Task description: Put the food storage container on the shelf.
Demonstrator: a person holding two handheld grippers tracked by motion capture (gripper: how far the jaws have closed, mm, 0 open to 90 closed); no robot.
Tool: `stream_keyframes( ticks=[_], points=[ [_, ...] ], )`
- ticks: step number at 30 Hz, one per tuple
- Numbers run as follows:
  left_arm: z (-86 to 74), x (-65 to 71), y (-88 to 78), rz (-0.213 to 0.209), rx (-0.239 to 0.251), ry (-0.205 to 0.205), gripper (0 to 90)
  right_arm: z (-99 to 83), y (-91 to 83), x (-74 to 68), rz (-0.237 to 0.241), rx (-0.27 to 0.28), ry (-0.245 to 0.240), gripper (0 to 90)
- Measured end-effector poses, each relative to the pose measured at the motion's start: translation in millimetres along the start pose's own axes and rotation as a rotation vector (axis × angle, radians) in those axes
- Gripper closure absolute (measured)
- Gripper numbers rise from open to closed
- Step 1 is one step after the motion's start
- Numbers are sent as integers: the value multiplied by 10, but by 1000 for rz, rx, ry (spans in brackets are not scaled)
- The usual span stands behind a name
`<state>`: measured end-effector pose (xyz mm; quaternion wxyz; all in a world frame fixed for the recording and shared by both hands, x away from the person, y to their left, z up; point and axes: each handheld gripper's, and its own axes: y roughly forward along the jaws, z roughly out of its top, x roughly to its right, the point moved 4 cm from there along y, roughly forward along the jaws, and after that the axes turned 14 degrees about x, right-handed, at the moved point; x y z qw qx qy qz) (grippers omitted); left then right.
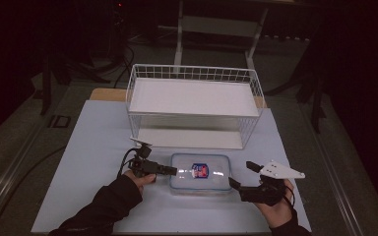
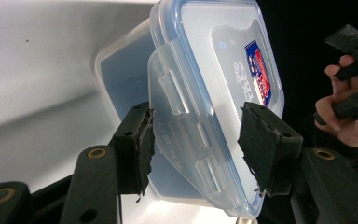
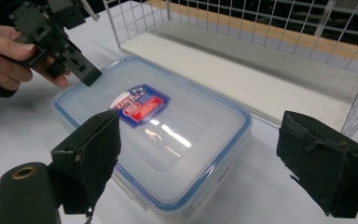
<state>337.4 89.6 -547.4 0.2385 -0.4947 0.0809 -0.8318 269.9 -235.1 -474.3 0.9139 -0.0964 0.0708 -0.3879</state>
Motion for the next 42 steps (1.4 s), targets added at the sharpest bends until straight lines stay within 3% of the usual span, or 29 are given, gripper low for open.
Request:
stream_keyframes(
  ticks=[3, 11, 18, 19, 22, 29, 32, 34, 38, 42],
  points=[
    [4, 9, -29, -16, 0, 1, 491, -49, 41, 21, 9, -35, 25, 141],
    [-47, 103, -106, -25, 8, 83, 532, -227, 168, 108, 34, -126, 141, 172],
    [-91, 167, -141, -22, 14, 126, 544, -306, 242, 215, 74, -171, 287, 218],
    [-95, 173, -148, -23, 10, 133, 548, -326, 256, 241, 89, -179, 329, 223],
    [-114, 204, -160, -19, 9, 155, 553, -376, 288, 272, 102, -206, 370, 251],
    [-148, 236, -172, -19, 14, 173, 562, -412, 280, 279, 143, -228, 437, 365],
    [-156, 246, -174, -17, 17, 174, 562, -423, 286, 269, 182, -238, 482, 420],
    [-163, 255, -179, -13, 15, 182, 563, -413, 284, 259, 182, -248, 461, 424],
    [-195, 288, -195, -5, 28, 193, 566, -411, 257, 266, 183, -248, 503, 460],
    [-232, 343, -209, 11, 36, 217, 567, -398, 223, 239, 171, -247, 508, 472]
  ],
)
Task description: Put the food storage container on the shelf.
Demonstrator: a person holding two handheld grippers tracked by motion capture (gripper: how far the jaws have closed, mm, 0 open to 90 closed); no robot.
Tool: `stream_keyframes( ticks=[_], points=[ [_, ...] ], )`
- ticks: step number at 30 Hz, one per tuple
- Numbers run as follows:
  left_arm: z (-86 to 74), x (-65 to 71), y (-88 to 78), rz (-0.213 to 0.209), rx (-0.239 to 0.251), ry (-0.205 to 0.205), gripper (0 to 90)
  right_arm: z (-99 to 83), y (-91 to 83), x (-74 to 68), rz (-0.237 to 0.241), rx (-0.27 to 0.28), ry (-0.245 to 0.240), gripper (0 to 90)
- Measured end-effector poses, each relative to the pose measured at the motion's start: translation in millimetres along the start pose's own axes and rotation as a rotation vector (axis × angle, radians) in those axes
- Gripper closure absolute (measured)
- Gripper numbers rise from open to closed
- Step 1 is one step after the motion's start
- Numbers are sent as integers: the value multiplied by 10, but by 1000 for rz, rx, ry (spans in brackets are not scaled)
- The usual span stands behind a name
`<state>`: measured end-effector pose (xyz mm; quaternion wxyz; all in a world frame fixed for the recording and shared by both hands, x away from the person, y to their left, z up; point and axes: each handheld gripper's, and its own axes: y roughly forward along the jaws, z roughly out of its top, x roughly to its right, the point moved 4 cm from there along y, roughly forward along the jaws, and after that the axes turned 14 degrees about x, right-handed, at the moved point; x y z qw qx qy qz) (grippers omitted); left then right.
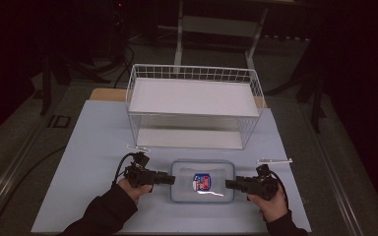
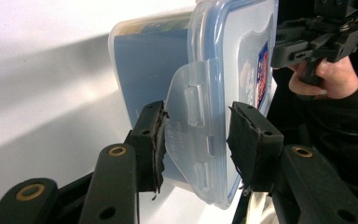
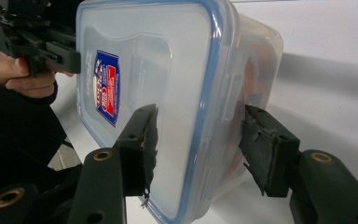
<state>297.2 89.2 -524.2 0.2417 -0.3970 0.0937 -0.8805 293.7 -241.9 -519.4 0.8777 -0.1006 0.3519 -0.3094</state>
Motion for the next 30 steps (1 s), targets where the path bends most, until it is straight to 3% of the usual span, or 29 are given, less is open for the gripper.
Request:
stream_keyframes(
  ticks=[8, 16, 21, 30],
  points=[
    [24, 113, -26, 28, 23, 69, 568, 18, -28, -31, -14, 16, -6, 470],
    [134, 128, -103, 25, 63, 89, 568, 177, -3, -101, -10, 48, -73, 470],
    [227, 128, -162, 37, 88, 117, 567, 257, 30, -139, -6, 56, -81, 471],
    [390, 58, -237, 59, 140, 128, 564, 444, 165, -165, 3, 65, -103, 471]
  ],
)
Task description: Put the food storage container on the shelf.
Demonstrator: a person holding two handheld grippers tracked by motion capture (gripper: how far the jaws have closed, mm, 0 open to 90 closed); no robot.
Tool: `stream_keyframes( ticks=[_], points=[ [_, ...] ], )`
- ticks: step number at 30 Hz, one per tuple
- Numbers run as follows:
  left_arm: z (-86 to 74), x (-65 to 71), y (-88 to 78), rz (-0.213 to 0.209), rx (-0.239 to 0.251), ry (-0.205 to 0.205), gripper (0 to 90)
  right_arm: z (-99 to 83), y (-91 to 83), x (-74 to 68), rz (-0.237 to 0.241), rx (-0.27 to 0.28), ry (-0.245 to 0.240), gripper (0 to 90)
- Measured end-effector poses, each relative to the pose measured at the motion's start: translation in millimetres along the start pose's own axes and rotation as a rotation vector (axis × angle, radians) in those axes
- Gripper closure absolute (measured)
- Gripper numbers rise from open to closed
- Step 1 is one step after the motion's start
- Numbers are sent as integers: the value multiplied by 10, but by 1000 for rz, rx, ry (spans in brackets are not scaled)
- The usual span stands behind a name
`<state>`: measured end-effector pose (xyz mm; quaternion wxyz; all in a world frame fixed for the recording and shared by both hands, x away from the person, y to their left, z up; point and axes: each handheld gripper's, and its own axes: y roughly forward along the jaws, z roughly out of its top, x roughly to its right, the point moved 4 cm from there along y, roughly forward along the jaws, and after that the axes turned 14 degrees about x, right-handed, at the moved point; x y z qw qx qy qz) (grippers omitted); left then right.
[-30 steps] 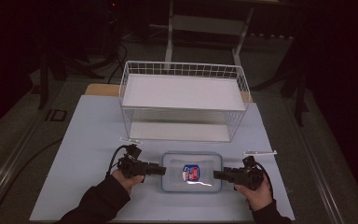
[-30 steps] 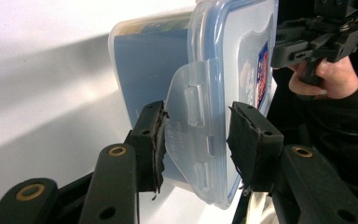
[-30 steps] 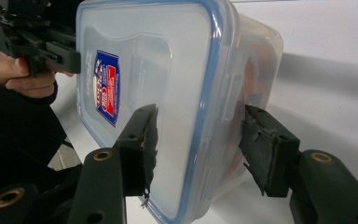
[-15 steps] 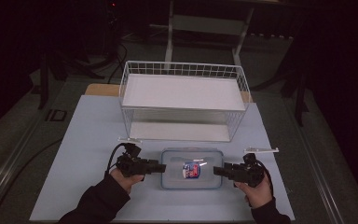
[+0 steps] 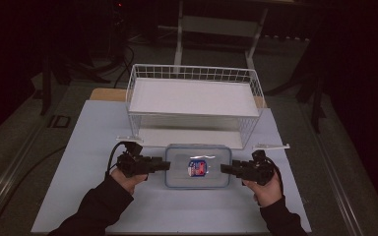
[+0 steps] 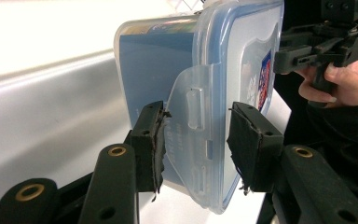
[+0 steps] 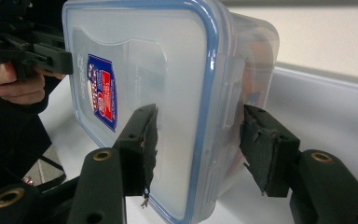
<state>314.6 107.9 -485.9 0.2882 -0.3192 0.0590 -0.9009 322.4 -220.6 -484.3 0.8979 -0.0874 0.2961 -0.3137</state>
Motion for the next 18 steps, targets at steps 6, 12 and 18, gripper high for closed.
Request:
stream_keyframes(
  ticks=[6, 12, 18],
  points=[
    [50, -87, 10, 13, 19, -3, 563, 76, 108, 43, 2, 4, -10, 471],
    [91, -172, 54, 24, 23, -1, 561, 131, 197, 109, -2, 13, -13, 471],
    [156, -274, 114, 33, 47, 1, 559, 195, 285, 184, -10, 31, -8, 471]
  ],
)
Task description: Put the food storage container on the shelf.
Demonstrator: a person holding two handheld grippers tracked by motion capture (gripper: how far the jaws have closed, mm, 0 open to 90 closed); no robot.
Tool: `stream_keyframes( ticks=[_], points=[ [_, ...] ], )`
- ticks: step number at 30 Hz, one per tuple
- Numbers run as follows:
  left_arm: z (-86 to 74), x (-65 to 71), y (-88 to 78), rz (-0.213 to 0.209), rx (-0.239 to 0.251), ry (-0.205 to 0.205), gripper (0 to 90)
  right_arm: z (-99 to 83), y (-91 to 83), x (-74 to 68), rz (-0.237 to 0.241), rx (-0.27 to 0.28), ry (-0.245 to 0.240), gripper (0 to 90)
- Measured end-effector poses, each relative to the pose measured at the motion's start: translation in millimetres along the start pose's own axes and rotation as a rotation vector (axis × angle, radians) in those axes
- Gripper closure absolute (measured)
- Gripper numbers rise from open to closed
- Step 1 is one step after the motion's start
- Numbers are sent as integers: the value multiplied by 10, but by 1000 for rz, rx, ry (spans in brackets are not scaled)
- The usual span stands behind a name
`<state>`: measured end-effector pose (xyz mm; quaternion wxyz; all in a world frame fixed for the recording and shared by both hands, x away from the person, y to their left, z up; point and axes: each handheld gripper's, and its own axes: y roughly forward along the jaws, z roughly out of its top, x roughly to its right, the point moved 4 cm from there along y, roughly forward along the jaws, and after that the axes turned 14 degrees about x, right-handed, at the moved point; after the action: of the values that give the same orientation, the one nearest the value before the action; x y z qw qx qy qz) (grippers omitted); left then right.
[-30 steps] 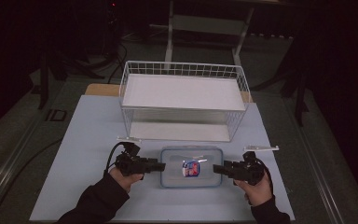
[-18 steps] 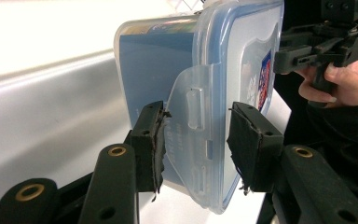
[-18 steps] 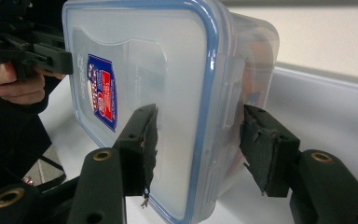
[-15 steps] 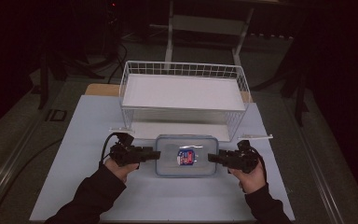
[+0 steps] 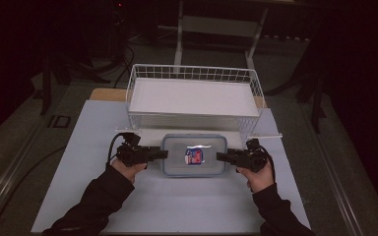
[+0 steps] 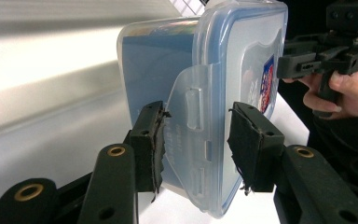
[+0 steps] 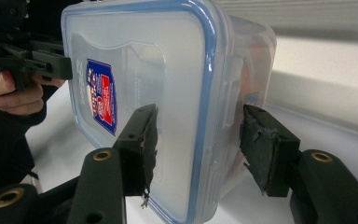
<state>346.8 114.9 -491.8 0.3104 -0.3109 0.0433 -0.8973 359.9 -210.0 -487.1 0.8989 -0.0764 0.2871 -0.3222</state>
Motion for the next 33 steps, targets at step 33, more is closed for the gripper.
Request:
stream_keyframes(
  ticks=[33],
  points=[
    [112, -443, 430, 82, 112, 63, 522, 150, 394, 427, -67, 96, -27, 459]
  ],
)
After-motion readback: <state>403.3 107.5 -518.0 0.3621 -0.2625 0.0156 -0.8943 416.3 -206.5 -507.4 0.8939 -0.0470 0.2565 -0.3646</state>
